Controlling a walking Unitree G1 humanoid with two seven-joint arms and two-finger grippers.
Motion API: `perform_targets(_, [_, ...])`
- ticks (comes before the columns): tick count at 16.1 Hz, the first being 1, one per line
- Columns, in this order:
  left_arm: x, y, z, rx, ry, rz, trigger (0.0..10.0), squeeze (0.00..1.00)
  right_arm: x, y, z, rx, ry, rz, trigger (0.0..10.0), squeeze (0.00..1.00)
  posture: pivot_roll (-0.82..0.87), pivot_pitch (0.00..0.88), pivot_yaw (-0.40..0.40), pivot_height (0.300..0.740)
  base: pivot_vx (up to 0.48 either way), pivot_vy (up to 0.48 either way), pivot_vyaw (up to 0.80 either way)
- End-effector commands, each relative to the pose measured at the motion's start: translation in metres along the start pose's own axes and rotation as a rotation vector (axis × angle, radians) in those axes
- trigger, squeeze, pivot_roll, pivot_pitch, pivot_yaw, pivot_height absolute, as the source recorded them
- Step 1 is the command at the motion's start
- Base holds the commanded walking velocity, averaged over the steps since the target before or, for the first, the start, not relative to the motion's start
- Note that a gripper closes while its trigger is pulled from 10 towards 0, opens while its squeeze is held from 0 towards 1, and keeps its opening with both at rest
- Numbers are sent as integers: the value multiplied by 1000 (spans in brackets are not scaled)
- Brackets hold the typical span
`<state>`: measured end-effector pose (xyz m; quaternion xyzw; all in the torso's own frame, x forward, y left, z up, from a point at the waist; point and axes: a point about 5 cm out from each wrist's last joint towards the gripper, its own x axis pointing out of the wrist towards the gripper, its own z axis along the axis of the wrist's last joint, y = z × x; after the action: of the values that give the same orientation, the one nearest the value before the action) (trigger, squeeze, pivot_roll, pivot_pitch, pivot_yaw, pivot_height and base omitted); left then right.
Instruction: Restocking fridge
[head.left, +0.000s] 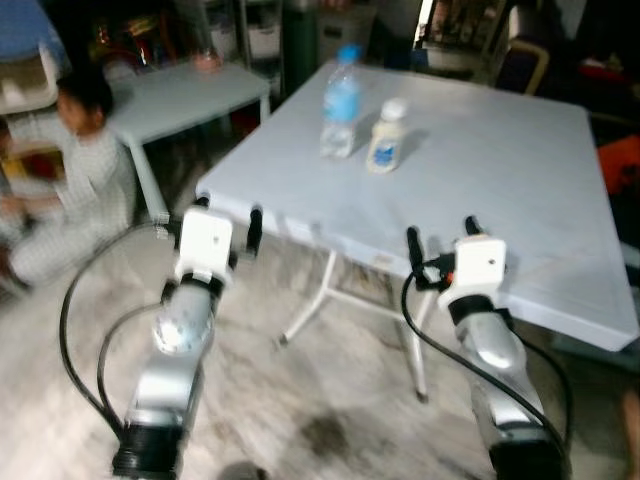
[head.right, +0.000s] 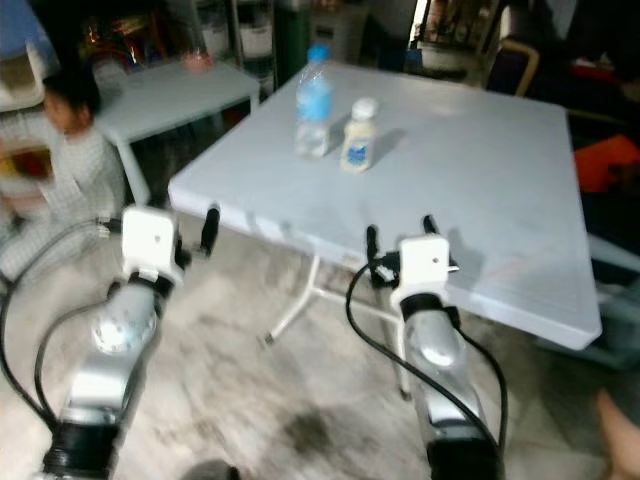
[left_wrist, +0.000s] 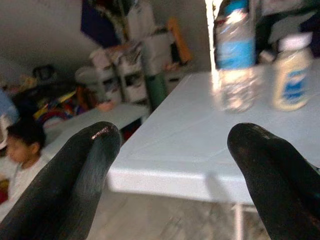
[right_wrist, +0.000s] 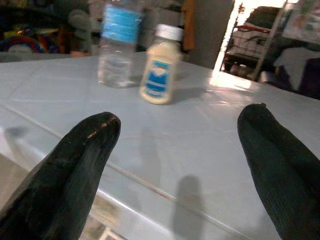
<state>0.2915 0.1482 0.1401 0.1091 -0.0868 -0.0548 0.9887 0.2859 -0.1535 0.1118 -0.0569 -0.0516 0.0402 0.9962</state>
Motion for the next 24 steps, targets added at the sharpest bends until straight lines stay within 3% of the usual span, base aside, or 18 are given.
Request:
perform_targets(1, [2,-3,4,-5,-14,-13,10000,0,2,-4,5,-9,-22,-10,10000,0,44,63,-23,740,480,0,0])
perform_targets(13, [2,0,4,-40,-9,16,10000,0,2,4,10,-31,-57,40,10000,0,45,67,-25,740,466,0,113])
perform_targets(20, [1,2,3,-34,-17,30,10000,0,1,7,9,-36,-58,61,10000,0,45,74,-30,740,0,0,0])
perform_targets(24, [3,5,5,-26,-31,39,10000,0,5,17,28,-85,-144,132,10000,0,47,91,-26,740,0,0,0])
